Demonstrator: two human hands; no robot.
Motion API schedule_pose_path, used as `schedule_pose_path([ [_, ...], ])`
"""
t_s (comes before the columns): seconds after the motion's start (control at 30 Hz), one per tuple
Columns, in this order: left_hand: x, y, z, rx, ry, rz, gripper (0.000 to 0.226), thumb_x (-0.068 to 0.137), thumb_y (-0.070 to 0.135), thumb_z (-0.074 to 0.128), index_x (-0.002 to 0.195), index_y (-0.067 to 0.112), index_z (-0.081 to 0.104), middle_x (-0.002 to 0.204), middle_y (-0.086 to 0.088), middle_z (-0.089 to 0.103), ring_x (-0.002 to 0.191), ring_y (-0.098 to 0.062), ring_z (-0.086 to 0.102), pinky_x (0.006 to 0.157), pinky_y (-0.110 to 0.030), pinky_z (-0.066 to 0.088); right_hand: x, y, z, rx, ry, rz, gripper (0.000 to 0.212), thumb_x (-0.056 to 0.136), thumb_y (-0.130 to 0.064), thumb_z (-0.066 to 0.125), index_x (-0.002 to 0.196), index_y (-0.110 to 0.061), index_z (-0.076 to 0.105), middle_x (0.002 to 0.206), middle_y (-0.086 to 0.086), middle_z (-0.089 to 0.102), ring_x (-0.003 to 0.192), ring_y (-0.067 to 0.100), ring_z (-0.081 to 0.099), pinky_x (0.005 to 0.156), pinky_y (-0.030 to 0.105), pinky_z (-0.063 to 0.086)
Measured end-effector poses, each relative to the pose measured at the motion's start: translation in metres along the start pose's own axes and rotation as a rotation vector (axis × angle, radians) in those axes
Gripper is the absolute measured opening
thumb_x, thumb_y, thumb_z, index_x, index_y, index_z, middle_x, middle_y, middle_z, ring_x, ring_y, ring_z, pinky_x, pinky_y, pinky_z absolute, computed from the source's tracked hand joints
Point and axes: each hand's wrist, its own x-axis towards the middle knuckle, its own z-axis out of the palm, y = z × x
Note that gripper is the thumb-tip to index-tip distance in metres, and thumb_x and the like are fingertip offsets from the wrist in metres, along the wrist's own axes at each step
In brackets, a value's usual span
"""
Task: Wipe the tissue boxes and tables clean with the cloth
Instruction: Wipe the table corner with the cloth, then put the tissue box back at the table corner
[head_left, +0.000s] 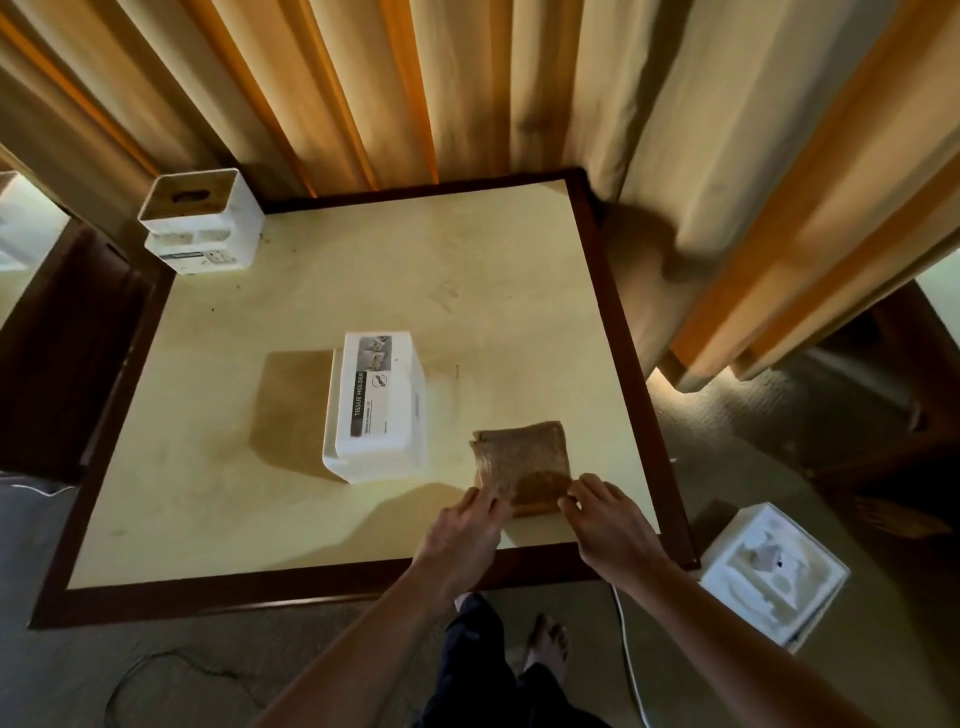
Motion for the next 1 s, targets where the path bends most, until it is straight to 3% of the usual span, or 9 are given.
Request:
schedule_pose_path([
  [0.17, -0.001, 0.004, -0.005, 0.112, -0.006, -0.018, 0.070, 0.095, 0.010, 0.050, 0.157, 0.013, 0.019, 0.153, -0.010, 0.036, 0.130, -0.025, 0.042, 0.106, -0.039, 0.041, 0.002, -0.006, 0.001, 0.017, -0.062, 0.062, 0.038, 0.052, 0.000, 0.075, 0.087, -0.011, 0.066, 0.087, 0.004, 0.062, 0.082, 0.022, 0.059, 0.064, 0.031, 0.052],
  [0.3, -0.002, 0.005, -0.012, 0.142, 0.050, -0.048, 0.055, 0.094, 0.022, 0.047, 0.147, 0.013, 0.041, 0.145, -0.008, 0.046, 0.128, -0.024, 0.042, 0.113, -0.044, 0.030, 0.005, -0.010, -0.005, 0.008, -0.166, 0.115, 0.033, 0.063, -0.010, 0.069, 0.096, -0.013, 0.065, 0.102, 0.005, 0.063, 0.094, 0.022, 0.055, 0.074, 0.030, 0.050],
  [0.43, -0.005, -0.003, -0.034, -0.031, 0.515, -0.162, 0.043, 0.091, 0.030, 0.054, 0.130, 0.012, 0.057, 0.134, -0.011, 0.054, 0.126, -0.028, 0.050, 0.107, -0.049, 0.042, 0.039, -0.014, -0.027, 0.102, -0.122, 0.157, 0.030, 0.091, -0.025, 0.056, 0.119, -0.014, 0.063, 0.124, 0.008, 0.060, 0.112, 0.019, 0.054, 0.090, 0.031, 0.050],
  [0.5, -0.011, -0.008, -0.054, -0.123, 0.742, -0.342, 0.053, 0.092, 0.038, 0.053, 0.136, 0.009, 0.048, 0.145, -0.016, 0.044, 0.139, -0.032, 0.038, 0.117, -0.053, 0.028, 0.075, -0.018, -0.046, 0.226, -0.055, 0.174, 0.035, 0.097, -0.033, 0.049, 0.125, -0.015, 0.061, 0.126, 0.004, 0.058, 0.113, 0.018, 0.054, 0.090, 0.031, 0.049],
  [0.6, -0.017, -0.016, -0.084, -0.280, 0.910, -0.591, 0.077, 0.090, 0.049, 0.054, 0.146, 0.003, 0.029, 0.156, -0.021, 0.027, 0.148, -0.037, 0.020, 0.121, -0.055, 0.015, 0.138, -0.031, -0.078, 0.493, 0.013, 0.199, 0.043, 0.099, -0.044, 0.048, 0.132, -0.018, 0.054, 0.127, 0.000, 0.055, 0.115, 0.015, 0.054, 0.092, 0.031, 0.046],
  [0.67, -0.018, -0.023, -0.095, -0.496, 0.900, -0.769, 0.094, 0.089, 0.061, 0.056, 0.154, 0.006, 0.013, 0.163, -0.016, 0.009, 0.152, -0.033, 0.008, 0.121, -0.057, 0.017, 0.178, -0.045, -0.098, 0.658, -0.003, 0.160, 0.051, 0.098, -0.049, 0.048, 0.139, -0.018, 0.047, 0.133, 0.001, 0.053, 0.117, 0.014, 0.054, 0.096, 0.032, 0.044],
  [0.8, -0.017, -0.041, -0.103, -1.144, 0.656, -1.141, 0.134, 0.064, 0.086, 0.056, 0.155, 0.020, -0.018, 0.165, 0.000, -0.019, 0.153, -0.028, -0.007, 0.123, -0.055, 0.013, 0.240, -0.071, -0.125, 0.767, -0.240, 0.043, 0.064, 0.095, -0.053, 0.050, 0.148, -0.020, 0.035, 0.151, 0.001, 0.037, 0.134, 0.016, 0.040, 0.105, 0.028, 0.030],
  [0.93, -0.012, -0.055, -0.096, -1.459, 0.570, -1.230, 0.136, 0.071, 0.077, 0.066, 0.156, 0.000, -0.007, 0.164, -0.010, -0.020, 0.152, -0.030, -0.005, 0.122, -0.048, 0.008, 0.286, -0.079, -0.123, 0.896, -0.528, 0.030, 0.061, 0.099, -0.044, 0.048, 0.152, -0.022, 0.028, 0.157, 0.005, 0.032, 0.143, 0.024, 0.031, 0.112, 0.039, 0.024],
  [1.0, -0.007, -0.058, -0.088, -1.603, 0.588, -1.225, 0.134, 0.069, 0.074, 0.070, 0.157, 0.002, -0.001, 0.165, -0.005, -0.002, 0.149, -0.032, 0.013, 0.121, -0.048, 0.013, 0.305, -0.078, -0.117, 0.838, -0.644, 0.048, 0.071, 0.094, -0.051, 0.054, 0.153, -0.023, 0.026, 0.158, 0.005, 0.029, 0.144, 0.026, 0.028, 0.117, 0.047, 0.020],
])
